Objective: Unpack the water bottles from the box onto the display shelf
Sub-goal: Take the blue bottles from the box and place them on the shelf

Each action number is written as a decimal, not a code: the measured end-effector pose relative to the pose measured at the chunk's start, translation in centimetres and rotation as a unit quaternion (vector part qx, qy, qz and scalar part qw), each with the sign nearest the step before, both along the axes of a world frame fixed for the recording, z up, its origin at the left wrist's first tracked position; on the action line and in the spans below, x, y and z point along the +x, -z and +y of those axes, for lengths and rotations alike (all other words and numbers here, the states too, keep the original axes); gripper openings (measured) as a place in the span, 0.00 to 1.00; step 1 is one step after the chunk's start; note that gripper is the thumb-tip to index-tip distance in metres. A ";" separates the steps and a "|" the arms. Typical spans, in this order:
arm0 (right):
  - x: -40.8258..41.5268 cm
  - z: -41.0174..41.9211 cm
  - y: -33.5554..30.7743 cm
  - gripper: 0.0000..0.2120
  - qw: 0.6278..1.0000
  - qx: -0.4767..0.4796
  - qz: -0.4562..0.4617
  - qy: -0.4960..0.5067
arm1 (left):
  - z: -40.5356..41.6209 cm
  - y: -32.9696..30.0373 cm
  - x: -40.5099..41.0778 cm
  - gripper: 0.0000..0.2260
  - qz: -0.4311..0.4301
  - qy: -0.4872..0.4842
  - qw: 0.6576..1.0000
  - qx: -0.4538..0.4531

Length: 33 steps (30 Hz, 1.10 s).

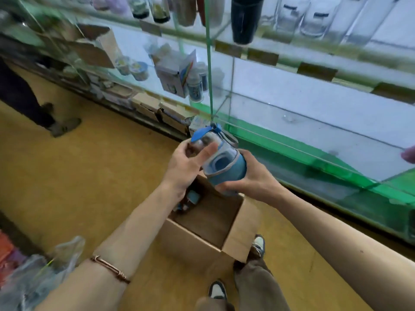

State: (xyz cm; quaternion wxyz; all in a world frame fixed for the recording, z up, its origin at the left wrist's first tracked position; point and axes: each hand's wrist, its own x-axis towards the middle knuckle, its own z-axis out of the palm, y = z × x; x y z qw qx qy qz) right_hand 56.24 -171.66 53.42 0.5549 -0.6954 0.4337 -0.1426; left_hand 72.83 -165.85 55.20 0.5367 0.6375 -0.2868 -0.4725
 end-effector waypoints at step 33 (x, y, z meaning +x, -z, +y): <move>-48.9 2.0 -28.7 0.35 0.926 -0.276 0.041 0.253 | -7.0 -27.5 -46.5 0.19 -0.047 0.259 0.935 -0.236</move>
